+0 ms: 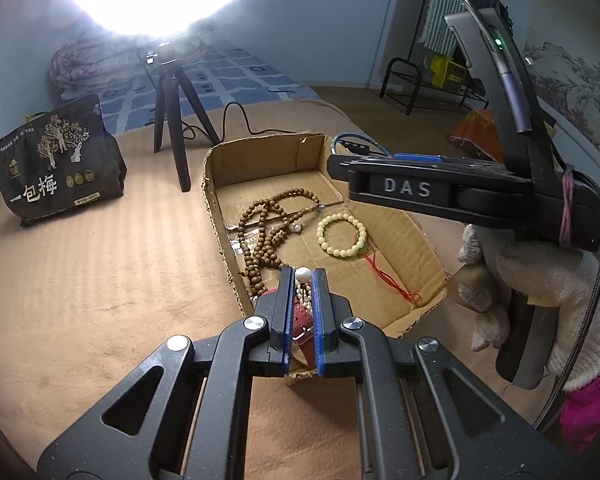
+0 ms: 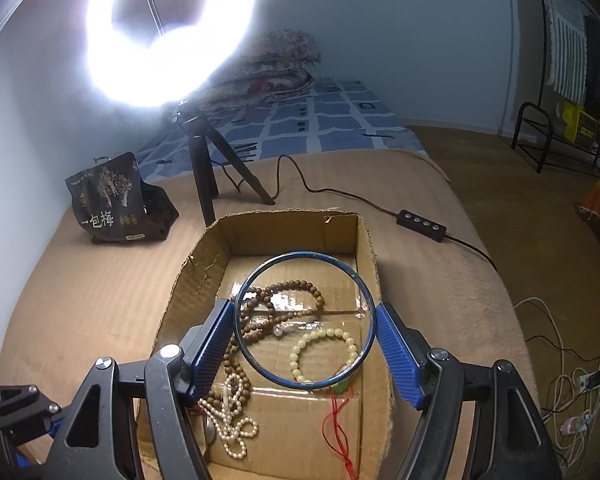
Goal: Organize jewelry
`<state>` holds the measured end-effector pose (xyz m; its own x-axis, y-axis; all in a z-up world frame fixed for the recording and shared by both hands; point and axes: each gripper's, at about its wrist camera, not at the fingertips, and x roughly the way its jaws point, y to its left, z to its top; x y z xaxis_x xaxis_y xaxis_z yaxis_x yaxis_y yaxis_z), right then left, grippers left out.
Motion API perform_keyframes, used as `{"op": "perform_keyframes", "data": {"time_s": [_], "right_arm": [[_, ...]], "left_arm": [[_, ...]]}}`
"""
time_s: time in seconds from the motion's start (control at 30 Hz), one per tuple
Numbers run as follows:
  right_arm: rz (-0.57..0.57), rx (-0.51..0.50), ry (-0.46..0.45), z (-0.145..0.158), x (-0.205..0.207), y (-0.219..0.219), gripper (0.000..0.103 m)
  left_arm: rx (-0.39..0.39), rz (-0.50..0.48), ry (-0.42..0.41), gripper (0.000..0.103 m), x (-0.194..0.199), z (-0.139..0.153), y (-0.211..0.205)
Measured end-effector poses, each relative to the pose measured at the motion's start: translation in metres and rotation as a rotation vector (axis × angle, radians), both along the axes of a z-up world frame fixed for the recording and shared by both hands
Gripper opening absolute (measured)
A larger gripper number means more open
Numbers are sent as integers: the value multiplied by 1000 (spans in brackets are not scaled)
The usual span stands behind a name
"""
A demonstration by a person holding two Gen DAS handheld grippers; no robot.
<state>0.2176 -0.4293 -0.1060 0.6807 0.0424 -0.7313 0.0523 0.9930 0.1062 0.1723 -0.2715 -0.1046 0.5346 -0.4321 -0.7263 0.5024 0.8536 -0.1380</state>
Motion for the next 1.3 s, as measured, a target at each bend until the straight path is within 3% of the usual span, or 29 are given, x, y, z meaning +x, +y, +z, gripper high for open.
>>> {"op": "perform_keyframes", "data": {"time_s": [0.33,0.37,0.4,0.47,0.73,1.3], "right_arm": [[-2,-5,4,-7,12,6,75],[-8,-14,4,-7,12,6,80],[-13,-20,3,-7,12,6,84],[-28,-27,-7,-6,11,4,91],[-41,-42,-20,-2,8,3,96],[-51,-78,-50,20,-7,12,96]], "left_arm": [[19,2,-26,7,6,-2,-8],[20,1,-23,16,6,-2,-9],[20,1,-25,34,5,-2,-9],[21,10,-43,55,3,0,-8],[30,24,-64,56,2,3,-5],[9,25,-104,56,-14,22,6]]}}
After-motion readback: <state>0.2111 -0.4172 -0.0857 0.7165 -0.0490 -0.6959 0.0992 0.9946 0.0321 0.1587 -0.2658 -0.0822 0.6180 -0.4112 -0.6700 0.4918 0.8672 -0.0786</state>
